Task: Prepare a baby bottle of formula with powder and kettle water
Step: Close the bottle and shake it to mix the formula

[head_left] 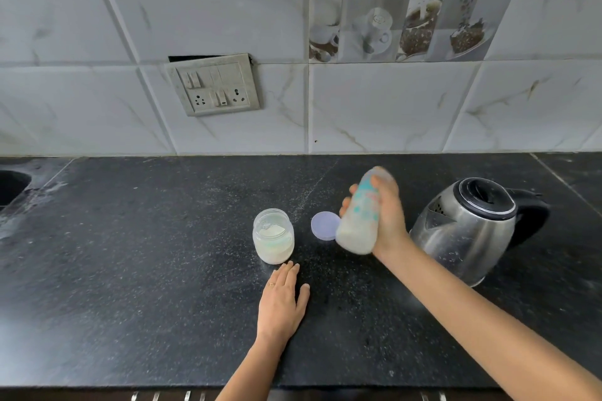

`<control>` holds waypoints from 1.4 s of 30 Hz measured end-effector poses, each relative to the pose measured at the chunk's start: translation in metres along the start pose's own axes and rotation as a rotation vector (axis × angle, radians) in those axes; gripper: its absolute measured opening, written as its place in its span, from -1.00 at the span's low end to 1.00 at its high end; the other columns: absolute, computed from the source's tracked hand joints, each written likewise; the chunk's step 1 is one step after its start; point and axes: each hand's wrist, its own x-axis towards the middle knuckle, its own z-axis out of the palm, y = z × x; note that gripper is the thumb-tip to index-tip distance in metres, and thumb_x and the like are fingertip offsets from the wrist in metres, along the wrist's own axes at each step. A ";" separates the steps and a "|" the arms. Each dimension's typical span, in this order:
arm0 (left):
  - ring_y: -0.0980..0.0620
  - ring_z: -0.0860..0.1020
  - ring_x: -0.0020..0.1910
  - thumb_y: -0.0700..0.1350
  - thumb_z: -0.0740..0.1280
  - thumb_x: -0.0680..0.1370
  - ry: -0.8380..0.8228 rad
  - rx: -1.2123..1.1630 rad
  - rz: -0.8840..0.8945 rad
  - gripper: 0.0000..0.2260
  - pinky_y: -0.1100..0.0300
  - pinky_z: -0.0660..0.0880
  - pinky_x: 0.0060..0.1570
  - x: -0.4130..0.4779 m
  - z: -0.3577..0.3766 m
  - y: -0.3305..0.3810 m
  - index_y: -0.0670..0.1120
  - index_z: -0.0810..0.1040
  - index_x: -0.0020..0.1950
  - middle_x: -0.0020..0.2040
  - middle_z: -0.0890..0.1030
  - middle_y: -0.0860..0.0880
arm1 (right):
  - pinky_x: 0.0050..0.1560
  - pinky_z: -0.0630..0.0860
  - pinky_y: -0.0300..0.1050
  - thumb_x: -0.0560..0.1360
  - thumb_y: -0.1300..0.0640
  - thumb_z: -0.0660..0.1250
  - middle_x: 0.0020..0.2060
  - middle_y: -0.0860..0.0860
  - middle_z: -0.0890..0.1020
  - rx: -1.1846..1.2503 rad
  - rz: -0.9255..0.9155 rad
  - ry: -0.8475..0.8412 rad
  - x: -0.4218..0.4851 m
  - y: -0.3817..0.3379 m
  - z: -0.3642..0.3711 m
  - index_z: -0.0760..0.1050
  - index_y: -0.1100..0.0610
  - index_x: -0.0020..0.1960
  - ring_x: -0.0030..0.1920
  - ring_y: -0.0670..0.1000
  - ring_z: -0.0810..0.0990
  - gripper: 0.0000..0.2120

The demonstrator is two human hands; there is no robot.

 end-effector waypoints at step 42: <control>0.04 0.25 0.46 0.09 0.16 0.61 0.006 0.011 0.003 -0.56 0.23 0.06 0.44 0.002 0.001 -0.001 -0.07 0.35 0.44 0.45 0.36 0.00 | -0.38 0.51 -0.22 0.53 -0.01 0.22 -0.27 0.04 0.49 0.193 -0.006 0.095 0.010 -0.011 -0.011 0.41 0.15 -0.07 -0.44 0.01 0.51 -0.79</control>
